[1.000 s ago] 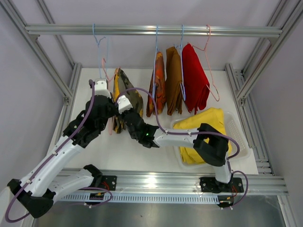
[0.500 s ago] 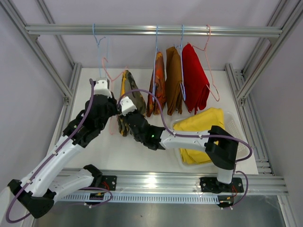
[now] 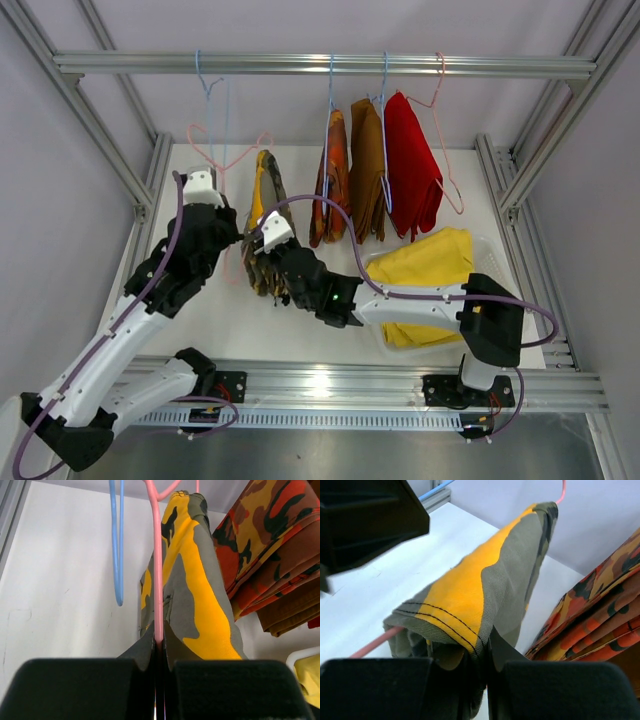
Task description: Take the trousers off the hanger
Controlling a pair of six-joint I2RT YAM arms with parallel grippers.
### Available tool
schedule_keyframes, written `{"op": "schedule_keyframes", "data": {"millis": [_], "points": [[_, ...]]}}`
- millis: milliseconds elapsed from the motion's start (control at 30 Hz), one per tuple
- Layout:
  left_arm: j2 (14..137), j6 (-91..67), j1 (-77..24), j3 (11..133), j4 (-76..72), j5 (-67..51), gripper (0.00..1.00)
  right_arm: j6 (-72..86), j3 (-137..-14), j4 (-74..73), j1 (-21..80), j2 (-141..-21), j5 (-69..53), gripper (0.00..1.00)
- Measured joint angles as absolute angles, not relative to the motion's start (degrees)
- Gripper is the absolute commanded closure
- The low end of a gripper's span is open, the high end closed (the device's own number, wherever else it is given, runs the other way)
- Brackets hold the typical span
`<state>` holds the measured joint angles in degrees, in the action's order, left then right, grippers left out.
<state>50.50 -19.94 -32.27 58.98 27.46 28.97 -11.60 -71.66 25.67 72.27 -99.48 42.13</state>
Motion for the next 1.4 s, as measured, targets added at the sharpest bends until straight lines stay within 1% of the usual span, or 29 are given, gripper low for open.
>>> {"op": "schedule_keyframes", "data": {"millis": [133, 400, 900, 1400], "points": [[49.9, -20.0, -32.3, 58.9, 26.9, 28.9, 1.0, -10.9, -70.5, 25.8, 71.6, -98.1, 41.1, 1.0], [53.4, -20.6, -32.2, 58.9, 26.1, 27.2, 1.0, -10.6, -71.0, 23.8, 70.7, -97.8, 41.0, 1.0], [58.3, -21.0, -32.1, 59.4, 25.7, 25.5, 0.99, -13.8, -82.3, 17.8, 71.0, -97.8, 41.7, 1.0], [59.9, -21.0, -32.3, 61.3, 25.3, 24.7, 1.0, -20.9, -85.5, 13.4, 72.2, -96.5, 45.5, 1.0]]}}
